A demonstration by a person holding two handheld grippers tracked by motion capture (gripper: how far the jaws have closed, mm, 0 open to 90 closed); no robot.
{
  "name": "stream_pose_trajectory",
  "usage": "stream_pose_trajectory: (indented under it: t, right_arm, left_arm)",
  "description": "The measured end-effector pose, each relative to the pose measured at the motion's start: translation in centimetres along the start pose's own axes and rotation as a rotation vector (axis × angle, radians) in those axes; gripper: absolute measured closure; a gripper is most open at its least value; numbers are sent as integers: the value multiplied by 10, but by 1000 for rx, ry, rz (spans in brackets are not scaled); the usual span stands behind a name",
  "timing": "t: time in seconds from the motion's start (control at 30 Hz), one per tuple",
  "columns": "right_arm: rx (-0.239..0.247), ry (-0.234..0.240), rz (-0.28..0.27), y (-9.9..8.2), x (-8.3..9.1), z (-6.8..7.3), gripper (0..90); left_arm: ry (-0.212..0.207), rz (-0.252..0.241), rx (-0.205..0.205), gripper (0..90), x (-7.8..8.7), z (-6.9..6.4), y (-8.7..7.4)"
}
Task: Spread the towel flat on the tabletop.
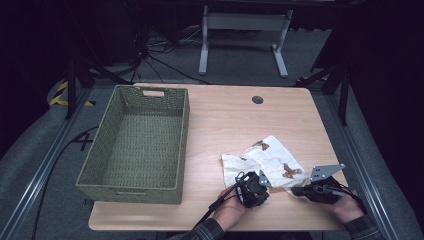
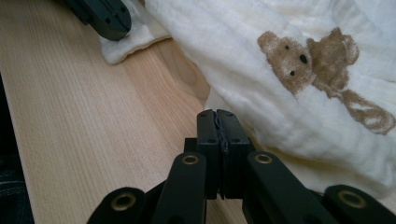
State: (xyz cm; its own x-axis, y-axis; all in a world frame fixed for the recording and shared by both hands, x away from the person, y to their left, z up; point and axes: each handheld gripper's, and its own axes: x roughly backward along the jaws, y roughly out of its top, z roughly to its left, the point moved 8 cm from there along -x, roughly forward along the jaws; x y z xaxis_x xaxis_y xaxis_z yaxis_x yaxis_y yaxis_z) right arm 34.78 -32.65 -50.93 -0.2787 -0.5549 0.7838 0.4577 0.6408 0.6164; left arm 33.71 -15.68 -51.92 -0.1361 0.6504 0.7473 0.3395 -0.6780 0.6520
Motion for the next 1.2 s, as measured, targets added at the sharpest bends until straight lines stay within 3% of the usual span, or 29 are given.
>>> stream_pose_trajectory:
  t: [0.07, 0.4, 0.43, 0.47, 0.7, 1.2]
  right_arm:
    - [4, -1, 3, 0, -1, 0, 891]
    - [-10, 10, 6, -3, 1, 0, 891]
    - [-7, 8, 6, -3, 1, -1, 891]
    - [-8, 7, 5, -4, 1, -1, 891]
    - [-18, 6, 11, -7, 5, 0, 891]
    - [-39, 43, 17, -16, 11, 2, 891]
  left_arm:
    - [-4, -13, 1, 893, 0, 0, 0]
    - [-16, 30, 8, 896, 11, 4, -11]
    - [-12, 20, 17, 896, 13, 4, -14]
    - [-7, 43, 15, 896, 16, 5, -17]
    - [21, 72, 13, 897, 33, 13, -33]
    - [105, 103, 121, 897, 72, 39, -72]
